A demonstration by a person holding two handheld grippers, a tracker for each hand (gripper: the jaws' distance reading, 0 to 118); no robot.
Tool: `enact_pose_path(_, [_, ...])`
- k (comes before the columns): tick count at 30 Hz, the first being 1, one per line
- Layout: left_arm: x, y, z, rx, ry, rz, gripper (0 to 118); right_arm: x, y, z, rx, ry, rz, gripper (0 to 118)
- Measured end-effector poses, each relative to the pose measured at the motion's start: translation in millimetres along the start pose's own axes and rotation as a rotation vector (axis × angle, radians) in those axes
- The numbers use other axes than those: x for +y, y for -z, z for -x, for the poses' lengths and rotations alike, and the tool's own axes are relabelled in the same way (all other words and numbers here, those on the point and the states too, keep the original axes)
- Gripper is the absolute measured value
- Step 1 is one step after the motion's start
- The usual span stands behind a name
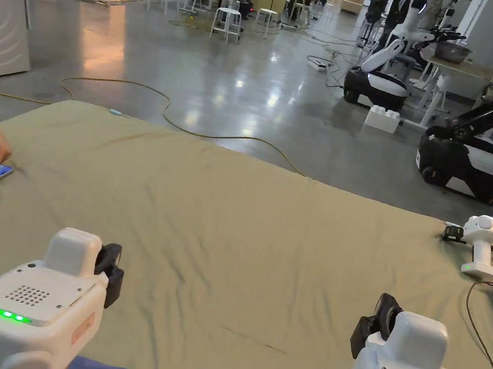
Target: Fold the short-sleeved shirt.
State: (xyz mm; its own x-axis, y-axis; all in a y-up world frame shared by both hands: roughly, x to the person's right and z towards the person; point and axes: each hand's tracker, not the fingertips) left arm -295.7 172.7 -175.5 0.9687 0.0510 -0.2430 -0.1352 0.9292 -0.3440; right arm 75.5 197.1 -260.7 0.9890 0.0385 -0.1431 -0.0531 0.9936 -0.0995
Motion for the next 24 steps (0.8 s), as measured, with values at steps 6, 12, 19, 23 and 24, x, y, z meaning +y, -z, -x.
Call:
enact_pose_path(6, [-42,10,83,-0.088,-0.193,0.303,0,-12,9,7,0.035,-0.029,0.067,0])
enact_pose_path(12, [-103,44,164,-0.221,-0.43,0.523,0,-25,12,15,0.046,-0.034,0.115,0])
enact_pose_path(19, [-139,73,182,-0.364,-0.575,0.673,58,-35,14,25,0.047,-0.064,0.153,0])
enact_pose_path(23, [-164,89,193,-0.436,-0.715,0.715,58,-37,13,24,0.047,-0.068,0.167,0])
enact_pose_path(24, [-162,83,182,-0.483,-0.761,0.737,58,-38,13,24,0.047,-0.069,0.172,0])
